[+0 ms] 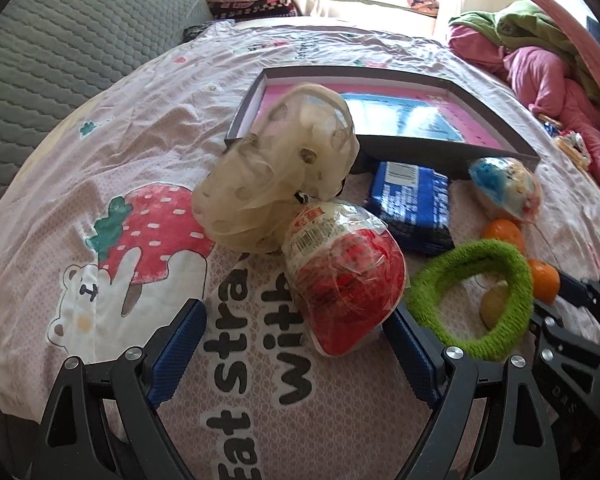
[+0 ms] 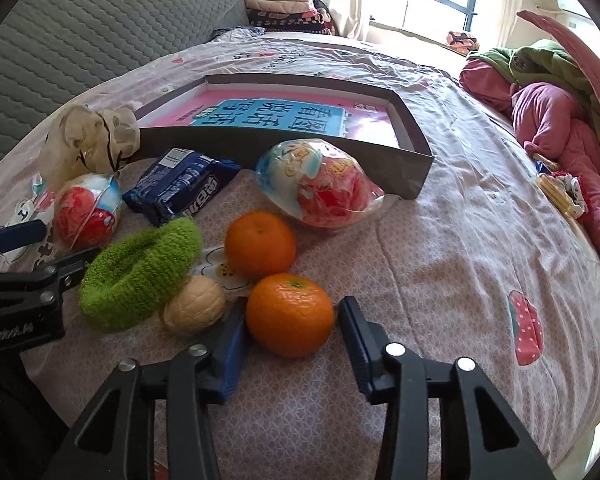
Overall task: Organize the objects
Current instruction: 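Grasp the red-wrapped ball with the left tool while the right tool approaches an orange, then lift the red ball with the left tool while the right tool grasps the orange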
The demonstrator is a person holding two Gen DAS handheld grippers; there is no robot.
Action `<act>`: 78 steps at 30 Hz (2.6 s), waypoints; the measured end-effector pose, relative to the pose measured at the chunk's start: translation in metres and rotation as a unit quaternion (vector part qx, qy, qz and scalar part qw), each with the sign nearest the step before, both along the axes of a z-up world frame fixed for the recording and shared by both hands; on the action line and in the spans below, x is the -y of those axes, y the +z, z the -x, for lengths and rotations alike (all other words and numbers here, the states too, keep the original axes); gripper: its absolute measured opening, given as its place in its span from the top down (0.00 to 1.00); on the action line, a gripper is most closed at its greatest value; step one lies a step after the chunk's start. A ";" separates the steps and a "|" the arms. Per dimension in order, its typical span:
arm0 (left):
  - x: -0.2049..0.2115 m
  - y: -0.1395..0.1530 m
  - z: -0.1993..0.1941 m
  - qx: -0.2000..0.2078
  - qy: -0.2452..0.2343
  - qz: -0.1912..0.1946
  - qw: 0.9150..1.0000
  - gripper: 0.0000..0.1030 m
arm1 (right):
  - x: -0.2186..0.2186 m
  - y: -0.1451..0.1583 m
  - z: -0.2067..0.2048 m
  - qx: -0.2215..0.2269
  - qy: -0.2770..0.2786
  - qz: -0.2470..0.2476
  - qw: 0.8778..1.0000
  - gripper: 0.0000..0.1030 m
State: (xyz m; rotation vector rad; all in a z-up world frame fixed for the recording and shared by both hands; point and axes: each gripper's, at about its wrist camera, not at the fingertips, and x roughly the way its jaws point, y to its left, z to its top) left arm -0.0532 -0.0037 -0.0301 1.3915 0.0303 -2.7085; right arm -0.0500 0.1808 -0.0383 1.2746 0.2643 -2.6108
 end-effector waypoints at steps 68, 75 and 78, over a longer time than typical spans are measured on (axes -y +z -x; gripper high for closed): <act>-0.026 0.065 -0.027 -0.120 -0.093 -0.067 0.986 0.49 | -0.019 0.051 -0.006 -0.088 -0.006 0.058 0.994 0.62; -0.025 0.085 -0.019 -0.136 -0.090 -0.063 0.985 0.49 | -0.016 0.074 0.012 -0.101 -0.002 0.071 0.992 0.62; -0.023 0.090 -0.013 -0.139 -0.085 -0.075 0.984 0.49 | -0.013 0.081 0.017 -0.106 -0.001 0.071 0.992 0.62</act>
